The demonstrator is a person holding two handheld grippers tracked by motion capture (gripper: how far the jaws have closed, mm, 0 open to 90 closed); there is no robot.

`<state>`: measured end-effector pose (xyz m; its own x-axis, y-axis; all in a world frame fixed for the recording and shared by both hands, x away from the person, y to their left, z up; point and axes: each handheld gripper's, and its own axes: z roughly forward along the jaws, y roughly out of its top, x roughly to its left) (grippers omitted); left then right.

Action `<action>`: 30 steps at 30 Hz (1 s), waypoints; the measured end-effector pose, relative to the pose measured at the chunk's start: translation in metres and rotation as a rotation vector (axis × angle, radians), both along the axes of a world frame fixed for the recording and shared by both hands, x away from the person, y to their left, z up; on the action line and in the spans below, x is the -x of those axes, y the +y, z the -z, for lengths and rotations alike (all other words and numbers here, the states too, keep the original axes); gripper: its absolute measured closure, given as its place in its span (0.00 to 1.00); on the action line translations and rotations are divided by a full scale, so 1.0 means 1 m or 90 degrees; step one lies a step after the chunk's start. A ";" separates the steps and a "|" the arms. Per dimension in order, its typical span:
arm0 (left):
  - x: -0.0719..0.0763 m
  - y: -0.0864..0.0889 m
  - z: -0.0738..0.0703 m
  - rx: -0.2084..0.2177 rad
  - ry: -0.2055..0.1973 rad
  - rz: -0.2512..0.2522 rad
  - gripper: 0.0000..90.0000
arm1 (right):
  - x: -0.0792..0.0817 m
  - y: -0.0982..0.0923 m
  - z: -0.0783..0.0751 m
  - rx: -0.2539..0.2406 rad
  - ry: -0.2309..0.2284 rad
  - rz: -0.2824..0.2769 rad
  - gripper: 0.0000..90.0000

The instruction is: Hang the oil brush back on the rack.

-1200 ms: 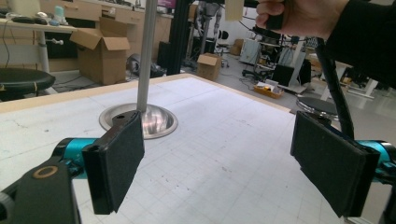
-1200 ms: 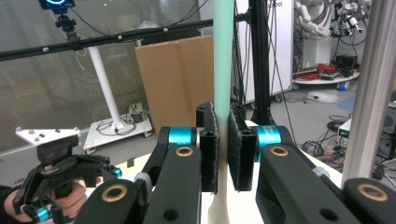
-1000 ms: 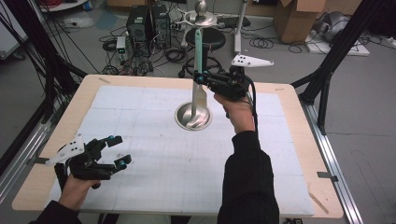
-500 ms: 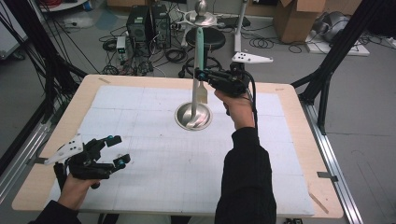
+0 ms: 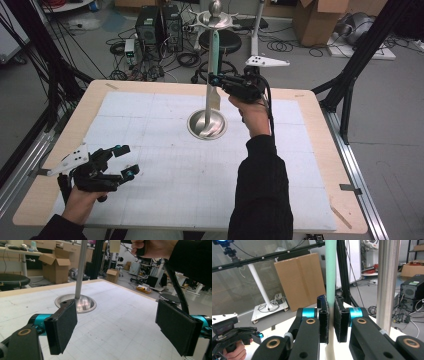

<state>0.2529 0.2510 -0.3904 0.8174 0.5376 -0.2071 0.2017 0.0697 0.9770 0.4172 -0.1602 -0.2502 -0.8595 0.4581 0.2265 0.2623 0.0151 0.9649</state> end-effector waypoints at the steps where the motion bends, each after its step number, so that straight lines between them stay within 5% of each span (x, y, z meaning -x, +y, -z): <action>1: 0.000 0.000 0.000 -0.002 -0.001 0.001 0.20 | -0.001 0.002 0.000 0.004 -0.002 -0.006 0.94; 8: 0.000 0.001 0.000 0.004 0.002 -0.002 0.20 | 0.002 0.005 -0.001 0.012 -0.004 -0.001 0.86; 9: 0.000 0.002 0.000 0.006 0.002 -0.009 0.20 | 0.004 0.005 0.000 0.016 0.008 0.003 0.69; 10: 0.000 0.002 0.000 0.006 0.002 -0.009 0.20 | 0.004 0.005 0.000 0.016 0.008 0.003 0.69; 11: 0.000 0.002 0.000 0.009 0.002 -0.017 0.19 | 0.008 0.003 -0.001 0.036 0.010 0.030 0.52; 12: 0.000 0.002 0.000 0.009 0.002 -0.017 0.19 | 0.008 0.003 -0.001 0.036 0.010 0.030 0.52; 14: 0.000 0.003 0.000 0.009 0.003 -0.023 0.19 | 0.021 -0.004 0.001 0.062 -0.029 0.094 0.34; 19: 0.000 0.002 0.000 0.009 0.005 -0.030 0.19 | 0.054 -0.033 0.021 0.082 -0.064 0.196 0.23; 24: -0.004 0.002 0.002 -0.002 0.007 -0.036 0.19 | 0.101 -0.065 0.053 0.155 -0.073 0.221 0.19; 26: -0.004 0.002 0.002 -0.005 0.006 -0.036 0.20 | 0.112 -0.072 0.060 0.161 -0.077 0.225 0.19; 27: -0.004 0.003 0.002 -0.009 0.006 -0.037 0.20 | 0.134 -0.085 0.075 0.173 -0.077 0.243 0.18; 30: -0.005 0.003 0.003 -0.007 0.006 -0.042 0.20 | 0.166 -0.105 0.097 0.180 -0.066 0.255 0.18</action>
